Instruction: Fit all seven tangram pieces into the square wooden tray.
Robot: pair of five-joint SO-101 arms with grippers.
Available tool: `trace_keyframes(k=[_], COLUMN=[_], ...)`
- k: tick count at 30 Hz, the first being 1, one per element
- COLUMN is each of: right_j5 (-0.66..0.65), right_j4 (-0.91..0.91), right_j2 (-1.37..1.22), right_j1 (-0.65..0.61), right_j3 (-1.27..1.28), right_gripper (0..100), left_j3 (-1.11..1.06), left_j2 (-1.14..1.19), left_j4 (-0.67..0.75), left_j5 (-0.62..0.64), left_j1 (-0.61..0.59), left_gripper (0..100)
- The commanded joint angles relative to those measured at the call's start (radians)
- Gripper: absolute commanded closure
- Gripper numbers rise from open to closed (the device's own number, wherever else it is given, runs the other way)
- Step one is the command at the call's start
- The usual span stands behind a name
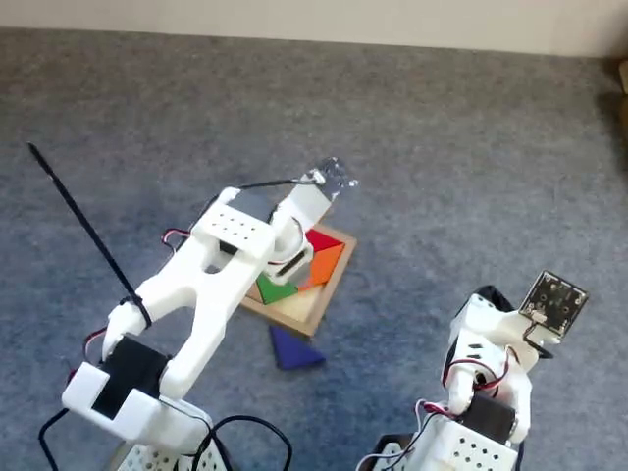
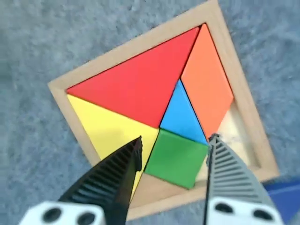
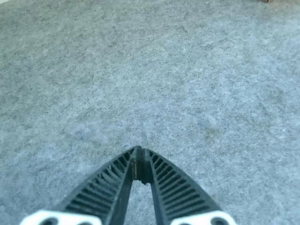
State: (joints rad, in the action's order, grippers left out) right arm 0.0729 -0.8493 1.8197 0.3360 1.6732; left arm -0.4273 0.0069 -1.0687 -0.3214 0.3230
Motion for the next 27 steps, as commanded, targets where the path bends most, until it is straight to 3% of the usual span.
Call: trace_keyframes(k=[1,6,13,20,27], right_j5=[-0.012,-0.014,-0.014,-0.014,-0.014], right_j4=[0.024,0.024,0.024,0.024,0.024], right_j2=[0.016,0.016,0.016,0.016,0.016], right_j1=[0.010,0.010,0.010,0.010,0.010], right_j3=[0.125,0.125,0.125,0.125,0.125], right_gripper=[99.0,99.0,99.0,99.0,99.0], left_j3=[0.051,-0.101,-0.346,-0.377,-0.372], left_j2=[-0.081,-0.308,-0.555,-0.507,-0.387], left_j4=[-0.072,-0.081,-0.081,-0.196,-0.193], left_j5=[0.009,-0.006,-0.206,-0.473,-0.588], left_j1=[0.021,0.084,0.148,0.154,0.203], left_gripper=[78,78,78,78,78])
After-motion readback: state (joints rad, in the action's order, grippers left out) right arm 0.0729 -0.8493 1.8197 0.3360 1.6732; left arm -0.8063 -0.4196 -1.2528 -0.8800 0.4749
